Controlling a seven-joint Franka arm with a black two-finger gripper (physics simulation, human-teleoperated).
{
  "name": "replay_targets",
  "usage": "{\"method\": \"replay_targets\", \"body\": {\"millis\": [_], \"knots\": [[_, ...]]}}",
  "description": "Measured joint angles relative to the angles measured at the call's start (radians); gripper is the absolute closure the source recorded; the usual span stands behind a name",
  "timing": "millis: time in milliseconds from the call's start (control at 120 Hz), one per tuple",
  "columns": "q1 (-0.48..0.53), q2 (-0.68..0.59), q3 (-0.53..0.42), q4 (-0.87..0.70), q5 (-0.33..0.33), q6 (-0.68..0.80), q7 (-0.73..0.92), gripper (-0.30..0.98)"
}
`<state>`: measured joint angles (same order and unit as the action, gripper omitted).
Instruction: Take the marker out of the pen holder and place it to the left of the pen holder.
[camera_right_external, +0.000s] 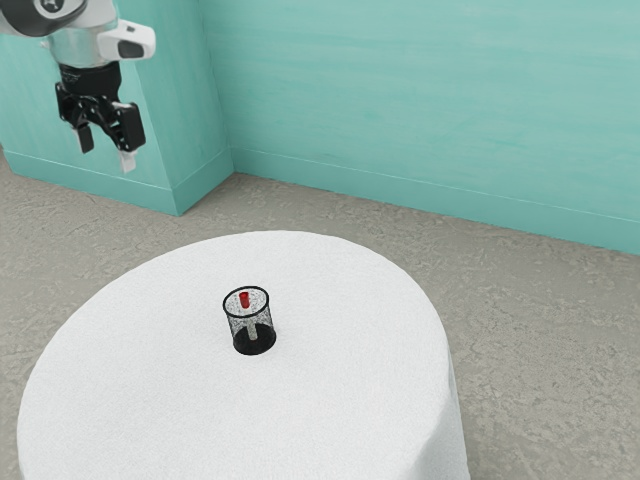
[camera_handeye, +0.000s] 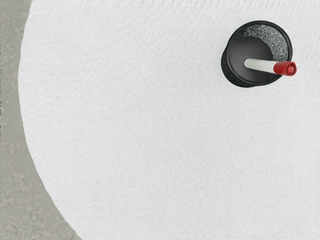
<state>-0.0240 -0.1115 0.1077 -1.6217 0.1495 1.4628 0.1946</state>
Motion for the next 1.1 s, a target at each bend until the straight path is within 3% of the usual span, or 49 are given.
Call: {"method": "replay_targets", "body": {"millis": [100, 300, 492, 867, 1100], "knots": [[-0.002, 0.009, -0.002, 0.001, 0.001, 0.017, -0.024, 0.0], [-0.005, 0.138, -0.004, -0.012, -0.095, 0.141, -0.063, 0.0], [-0.034, 0.247, -0.015, -0.082, -0.118, 0.295, -0.089, 0.0], [-0.097, 0.27, -0.028, -0.321, -0.149, 0.593, -0.123, 0.0], [-0.11, 0.285, -0.029, -0.36, -0.171, 0.685, -0.137, 0.0]]}}
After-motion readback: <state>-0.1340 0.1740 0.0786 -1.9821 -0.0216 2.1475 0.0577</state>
